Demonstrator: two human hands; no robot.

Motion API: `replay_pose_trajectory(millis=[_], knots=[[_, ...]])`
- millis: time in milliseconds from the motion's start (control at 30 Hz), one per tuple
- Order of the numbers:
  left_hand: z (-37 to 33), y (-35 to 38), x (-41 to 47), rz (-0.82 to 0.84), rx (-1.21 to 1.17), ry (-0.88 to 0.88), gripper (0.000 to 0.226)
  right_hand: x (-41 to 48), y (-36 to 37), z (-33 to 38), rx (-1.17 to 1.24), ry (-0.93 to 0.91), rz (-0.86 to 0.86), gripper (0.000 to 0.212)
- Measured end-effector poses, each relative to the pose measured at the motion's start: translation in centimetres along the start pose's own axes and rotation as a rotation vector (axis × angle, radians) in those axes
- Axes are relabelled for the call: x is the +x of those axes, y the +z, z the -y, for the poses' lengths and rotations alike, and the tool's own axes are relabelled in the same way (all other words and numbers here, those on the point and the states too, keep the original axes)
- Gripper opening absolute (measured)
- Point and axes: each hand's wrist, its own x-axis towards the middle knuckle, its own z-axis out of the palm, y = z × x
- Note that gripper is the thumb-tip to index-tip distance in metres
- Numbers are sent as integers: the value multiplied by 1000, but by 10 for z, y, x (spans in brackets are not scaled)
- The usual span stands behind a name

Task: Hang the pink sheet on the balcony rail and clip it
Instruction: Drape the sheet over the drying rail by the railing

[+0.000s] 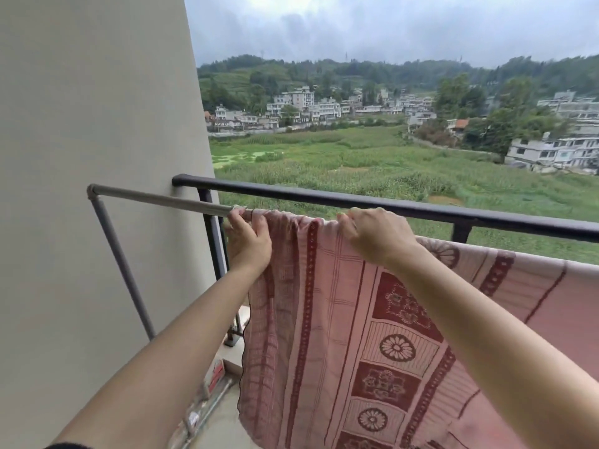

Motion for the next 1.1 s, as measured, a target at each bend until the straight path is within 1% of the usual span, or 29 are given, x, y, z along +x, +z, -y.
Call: replay_pose_trajectory(millis=[100, 133, 167, 233, 300, 367, 433, 500, 533, 600, 633, 667, 733, 800, 867, 967, 1033, 1100], knots=[[8, -4, 18, -138, 15, 259, 15, 49, 13, 29, 81, -56, 107, 34], [7, -8, 30, -187, 19, 283, 12, 68, 16, 38, 102, -90, 177, 30], [6, -13, 44, -232, 7, 269, 12, 89, 18, 47, 128, -136, 264, 32], [3, -23, 75, -279, -47, 231, 12, 130, 18, 68, 202, -220, 451, 44], [5, -33, 103, -305, -48, 250, 12, 167, 21, 91, 249, -306, 577, 48], [9, -40, 123, -322, -29, 285, 10, 191, 28, 112, 286, -410, 673, 43], [13, -45, 139, -321, -21, 317, 10, 207, 34, 128, 355, -495, 795, 31], [19, -51, 154, -324, -3, 343, 10, 218, 35, 140, 397, -523, 899, 15], [25, -55, 162, -326, 4, 353, 10, 223, 37, 145, 388, -520, 921, 11], [41, -65, 177, -314, 15, 369, 10, 234, 44, 158, 357, -499, 908, 14], [51, -71, 185, -299, 20, 378, 10, 239, 49, 165, 345, -481, 867, 18], [61, -76, 192, -284, 23, 385, 10, 243, 53, 173, 326, -465, 799, 21], [82, -90, 207, -237, 34, 377, 10, 253, 63, 193, 246, -433, 593, 24], [103, -107, 225, -151, 42, 327, 13, 264, 73, 217, 172, -381, 394, 31], [127, -127, 244, -41, 50, 252, 18, 277, 85, 242, 142, -328, 293, 37], [164, -156, 270, 144, 52, 120, 26, 290, 100, 283, 109, -293, 294, 40], [188, -174, 279, 257, 93, 49, 40, 294, 111, 310, 81, -280, 316, 37], [211, -190, 286, 344, 71, -3, 49, 298, 125, 333, 88, -259, 305, 36]])
